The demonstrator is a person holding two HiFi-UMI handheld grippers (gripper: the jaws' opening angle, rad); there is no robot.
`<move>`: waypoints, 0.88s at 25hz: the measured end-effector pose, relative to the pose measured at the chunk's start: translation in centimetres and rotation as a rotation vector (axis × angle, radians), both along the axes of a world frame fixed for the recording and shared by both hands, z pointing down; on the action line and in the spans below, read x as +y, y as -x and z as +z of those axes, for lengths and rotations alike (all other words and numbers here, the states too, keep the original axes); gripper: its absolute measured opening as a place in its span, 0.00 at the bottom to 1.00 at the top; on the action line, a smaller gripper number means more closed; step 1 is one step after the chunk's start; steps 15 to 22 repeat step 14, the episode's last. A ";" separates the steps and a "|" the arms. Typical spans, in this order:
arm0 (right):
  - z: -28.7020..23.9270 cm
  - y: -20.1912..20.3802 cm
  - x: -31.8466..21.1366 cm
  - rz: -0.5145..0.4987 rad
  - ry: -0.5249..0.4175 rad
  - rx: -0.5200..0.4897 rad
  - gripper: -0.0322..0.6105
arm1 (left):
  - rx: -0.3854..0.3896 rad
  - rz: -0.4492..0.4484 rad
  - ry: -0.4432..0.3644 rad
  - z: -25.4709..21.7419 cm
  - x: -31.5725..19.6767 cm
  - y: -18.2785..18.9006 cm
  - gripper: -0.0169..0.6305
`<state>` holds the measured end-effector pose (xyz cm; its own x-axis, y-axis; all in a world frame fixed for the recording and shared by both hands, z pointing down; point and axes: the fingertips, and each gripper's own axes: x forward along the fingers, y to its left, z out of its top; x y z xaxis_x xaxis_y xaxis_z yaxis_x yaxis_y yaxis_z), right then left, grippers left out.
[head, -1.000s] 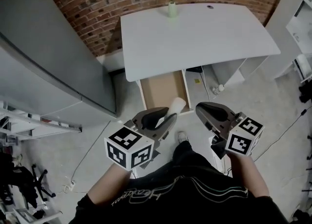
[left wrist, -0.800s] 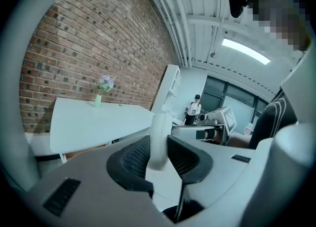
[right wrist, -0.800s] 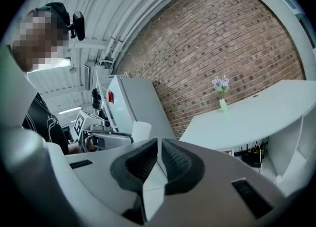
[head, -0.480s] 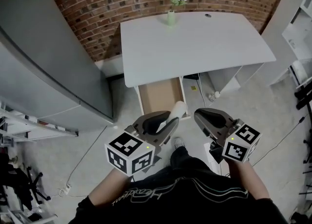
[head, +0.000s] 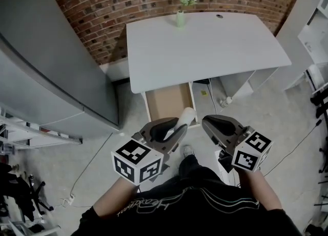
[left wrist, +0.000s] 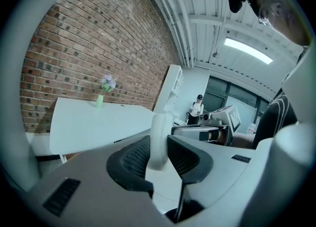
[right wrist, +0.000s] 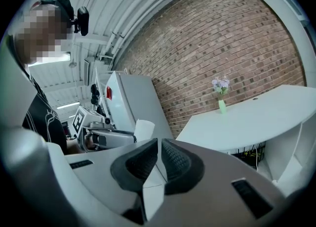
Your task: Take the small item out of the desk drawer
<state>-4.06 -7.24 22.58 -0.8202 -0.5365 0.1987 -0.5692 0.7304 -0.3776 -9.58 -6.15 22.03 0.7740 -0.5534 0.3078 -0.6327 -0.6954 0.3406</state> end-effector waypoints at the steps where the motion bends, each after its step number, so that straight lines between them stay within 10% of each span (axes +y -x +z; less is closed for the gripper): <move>1: 0.1 0.0 0.0 -0.002 0.002 0.001 0.14 | -0.003 0.001 0.002 0.1 0.0 0.0 0.22; 22: 0.8 -0.3 -0.5 0.002 0.006 0.010 0.14 | -0.014 -0.009 0.015 0.8 -0.5 0.2 0.22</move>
